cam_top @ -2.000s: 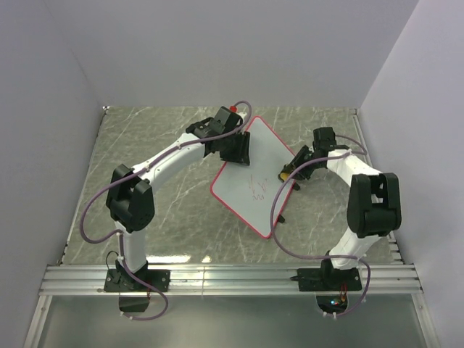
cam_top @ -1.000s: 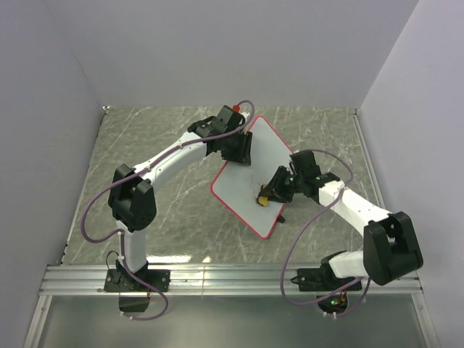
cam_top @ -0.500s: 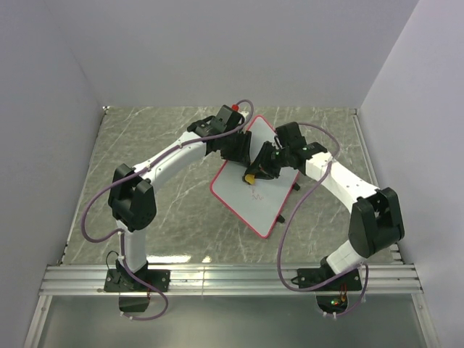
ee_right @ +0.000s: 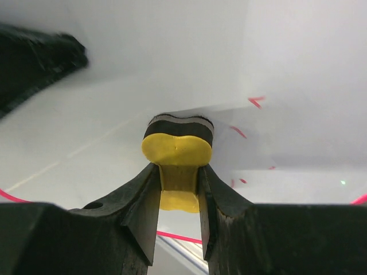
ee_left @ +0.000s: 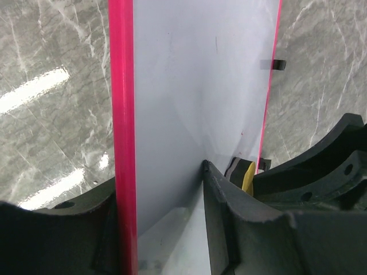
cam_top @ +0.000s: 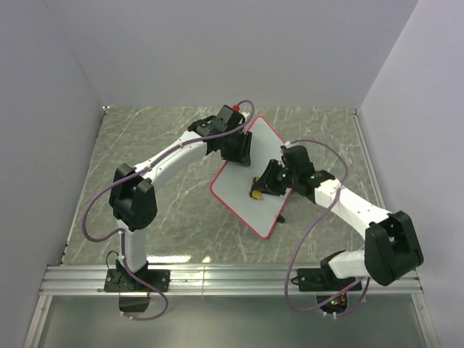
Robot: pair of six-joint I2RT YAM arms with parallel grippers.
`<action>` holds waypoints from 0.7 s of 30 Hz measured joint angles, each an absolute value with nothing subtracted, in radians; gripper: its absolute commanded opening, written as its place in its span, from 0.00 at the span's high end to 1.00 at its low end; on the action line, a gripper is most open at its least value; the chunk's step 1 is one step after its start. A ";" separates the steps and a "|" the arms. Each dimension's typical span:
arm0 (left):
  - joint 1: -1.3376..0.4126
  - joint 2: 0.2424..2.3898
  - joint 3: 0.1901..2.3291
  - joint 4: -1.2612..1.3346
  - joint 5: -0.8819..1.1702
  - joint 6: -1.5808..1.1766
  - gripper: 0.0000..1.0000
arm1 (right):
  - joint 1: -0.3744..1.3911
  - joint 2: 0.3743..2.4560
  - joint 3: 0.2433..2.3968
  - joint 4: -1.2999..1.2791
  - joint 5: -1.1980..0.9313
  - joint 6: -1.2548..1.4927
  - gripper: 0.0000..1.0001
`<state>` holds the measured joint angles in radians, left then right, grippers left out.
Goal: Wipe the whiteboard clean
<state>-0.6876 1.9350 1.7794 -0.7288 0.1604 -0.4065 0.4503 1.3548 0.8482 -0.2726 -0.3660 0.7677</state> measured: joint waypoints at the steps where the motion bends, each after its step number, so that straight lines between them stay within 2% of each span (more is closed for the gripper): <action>1: -0.688 1.938 1.784 -0.732 0.161 -0.405 1.00 | 0.450 1.344 0.828 -0.258 -0.362 0.765 1.00; 11: -0.688 1.947 1.802 -0.750 0.164 -0.401 1.00 | 0.459 1.322 0.779 -0.241 -0.316 0.750 1.00; 21: -0.688 1.947 1.802 -0.748 0.164 -0.395 1.00 | 0.460 1.293 0.721 -0.393 -0.157 0.739 1.00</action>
